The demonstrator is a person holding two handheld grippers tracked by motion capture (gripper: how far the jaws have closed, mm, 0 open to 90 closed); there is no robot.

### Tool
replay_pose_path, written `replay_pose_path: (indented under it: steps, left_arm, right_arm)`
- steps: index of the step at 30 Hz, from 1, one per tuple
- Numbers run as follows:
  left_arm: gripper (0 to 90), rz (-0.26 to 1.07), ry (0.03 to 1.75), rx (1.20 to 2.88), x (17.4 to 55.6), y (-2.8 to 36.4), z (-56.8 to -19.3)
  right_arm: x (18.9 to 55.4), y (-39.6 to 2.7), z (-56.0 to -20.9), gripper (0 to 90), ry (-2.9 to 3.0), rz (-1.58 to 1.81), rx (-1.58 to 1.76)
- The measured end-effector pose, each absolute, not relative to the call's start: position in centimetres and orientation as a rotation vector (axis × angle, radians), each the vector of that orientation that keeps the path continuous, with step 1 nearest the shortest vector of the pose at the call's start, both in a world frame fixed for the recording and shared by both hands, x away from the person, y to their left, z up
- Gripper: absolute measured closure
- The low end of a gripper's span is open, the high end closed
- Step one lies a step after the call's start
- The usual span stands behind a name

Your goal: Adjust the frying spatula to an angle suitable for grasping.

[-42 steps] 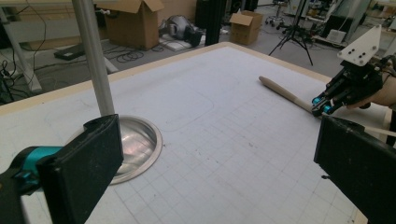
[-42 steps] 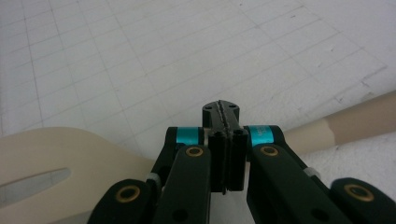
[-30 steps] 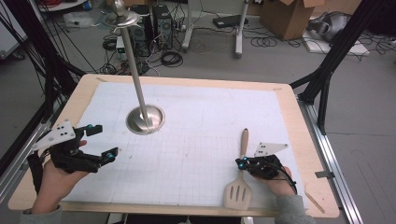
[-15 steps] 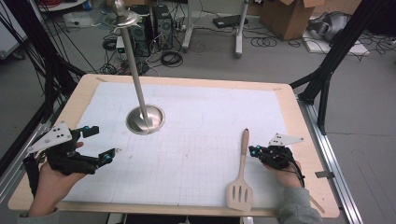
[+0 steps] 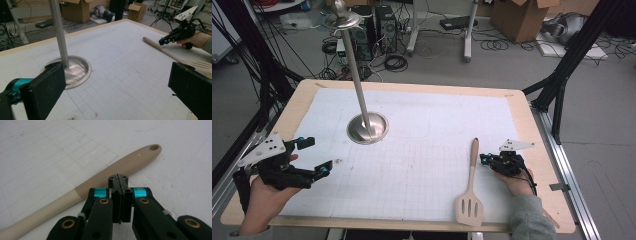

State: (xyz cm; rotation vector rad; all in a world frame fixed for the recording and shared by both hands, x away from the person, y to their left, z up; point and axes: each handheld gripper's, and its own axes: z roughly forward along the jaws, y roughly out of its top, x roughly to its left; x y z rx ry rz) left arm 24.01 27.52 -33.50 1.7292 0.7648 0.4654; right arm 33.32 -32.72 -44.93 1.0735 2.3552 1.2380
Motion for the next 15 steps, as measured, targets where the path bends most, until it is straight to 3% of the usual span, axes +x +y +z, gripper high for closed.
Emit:
replay_pose_path:
  steps: [15]
  left_arm:
    - [1.9,0.485,0.799,1.721,23.1,28.5,-33.7]
  right_arm:
    - [34.7,-31.9,-45.1,90.0,2.419,1.165,1.052]
